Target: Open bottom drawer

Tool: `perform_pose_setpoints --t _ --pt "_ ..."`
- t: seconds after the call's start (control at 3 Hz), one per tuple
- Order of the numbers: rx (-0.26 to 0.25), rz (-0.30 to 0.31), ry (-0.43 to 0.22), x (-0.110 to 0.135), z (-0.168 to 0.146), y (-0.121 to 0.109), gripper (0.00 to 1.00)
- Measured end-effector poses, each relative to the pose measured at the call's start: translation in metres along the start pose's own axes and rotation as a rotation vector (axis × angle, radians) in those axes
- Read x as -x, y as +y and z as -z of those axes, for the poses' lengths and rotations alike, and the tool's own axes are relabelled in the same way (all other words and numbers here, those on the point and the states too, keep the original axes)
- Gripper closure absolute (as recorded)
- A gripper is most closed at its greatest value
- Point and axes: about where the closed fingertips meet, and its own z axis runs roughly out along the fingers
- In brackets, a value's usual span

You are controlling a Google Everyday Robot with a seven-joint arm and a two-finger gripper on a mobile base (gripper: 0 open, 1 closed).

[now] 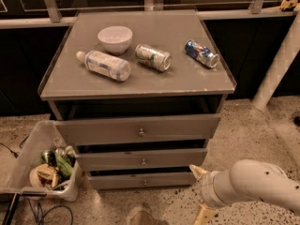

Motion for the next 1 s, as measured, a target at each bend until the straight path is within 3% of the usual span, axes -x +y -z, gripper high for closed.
perform_pose_setpoints --t 0.33,1.0 --pt "-0.003 -0.020 -0.056 0.001 -0.032 -0.018 0.00" --pt "0.026 -0.011 -0.055 0.000 -0.045 -0.017 0.00"
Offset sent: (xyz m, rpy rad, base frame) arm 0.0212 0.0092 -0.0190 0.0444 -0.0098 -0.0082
